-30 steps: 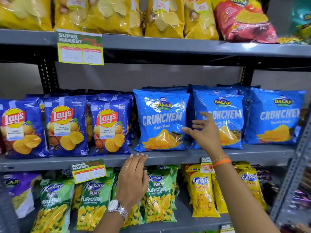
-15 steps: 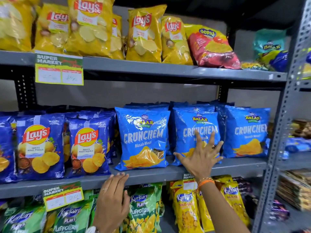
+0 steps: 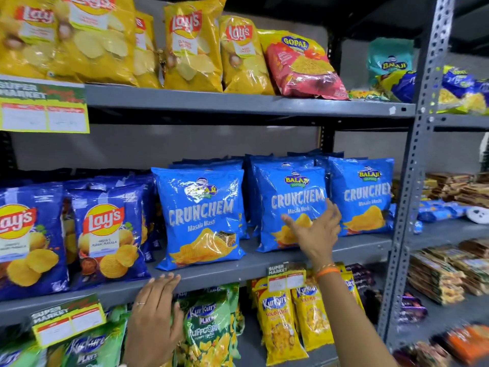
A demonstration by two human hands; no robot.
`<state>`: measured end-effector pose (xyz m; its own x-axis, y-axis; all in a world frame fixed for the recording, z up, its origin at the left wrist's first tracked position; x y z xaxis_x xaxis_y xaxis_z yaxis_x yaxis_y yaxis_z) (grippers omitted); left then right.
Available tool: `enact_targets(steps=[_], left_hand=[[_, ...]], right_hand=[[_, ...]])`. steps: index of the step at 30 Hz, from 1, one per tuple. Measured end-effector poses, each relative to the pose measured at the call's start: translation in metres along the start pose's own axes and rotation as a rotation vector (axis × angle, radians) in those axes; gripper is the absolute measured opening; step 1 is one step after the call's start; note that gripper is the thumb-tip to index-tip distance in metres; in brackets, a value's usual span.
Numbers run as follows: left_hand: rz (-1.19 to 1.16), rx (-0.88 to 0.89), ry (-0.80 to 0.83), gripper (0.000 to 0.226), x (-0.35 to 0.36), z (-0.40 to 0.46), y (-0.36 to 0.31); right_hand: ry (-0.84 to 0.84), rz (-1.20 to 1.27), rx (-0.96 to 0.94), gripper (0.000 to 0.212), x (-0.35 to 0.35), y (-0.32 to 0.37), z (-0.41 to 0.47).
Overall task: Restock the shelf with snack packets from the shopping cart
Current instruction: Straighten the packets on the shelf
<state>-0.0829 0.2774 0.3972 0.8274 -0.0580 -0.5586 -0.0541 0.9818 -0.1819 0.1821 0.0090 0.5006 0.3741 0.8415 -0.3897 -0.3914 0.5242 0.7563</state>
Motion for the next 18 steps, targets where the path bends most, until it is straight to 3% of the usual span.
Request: enact_targets(steps=[3, 10, 14, 18], left_hand=[[0.033, -0.004, 0.008, 0.053, -0.002, 0.0, -0.003], [0.08, -0.06, -0.04, 0.05, 0.007, 0.001, -0.003], [0.095, -0.04, -0.063, 0.05, 0.008, 0.001, -0.004], [0.105, -0.018, -0.077, 0.05, 0.009, 0.002, -0.004]], right_hand=[[0.089, 0.261, 0.066, 0.12, -0.019, -0.012, 0.023], [0.329, 0.426, 0.097, 0.065, -0.019, -0.004, 0.054], [0.345, 0.502, 0.05, 0.058, -0.018, -0.009, 0.064], [0.263, 0.552, 0.024, 0.075, -0.017, -0.021, 0.073]])
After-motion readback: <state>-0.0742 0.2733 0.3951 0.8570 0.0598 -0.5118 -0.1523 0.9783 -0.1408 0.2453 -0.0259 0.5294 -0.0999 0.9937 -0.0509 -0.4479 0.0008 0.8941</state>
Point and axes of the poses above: each hand's wrist, its own z-axis towards the middle knuckle, its own x-axis out of the palm, y = z × x, the point moved 4 cm from there along z, towards the middle knuckle, and after that the axes turned 7 degrees about -z, right-handed, at the moved point
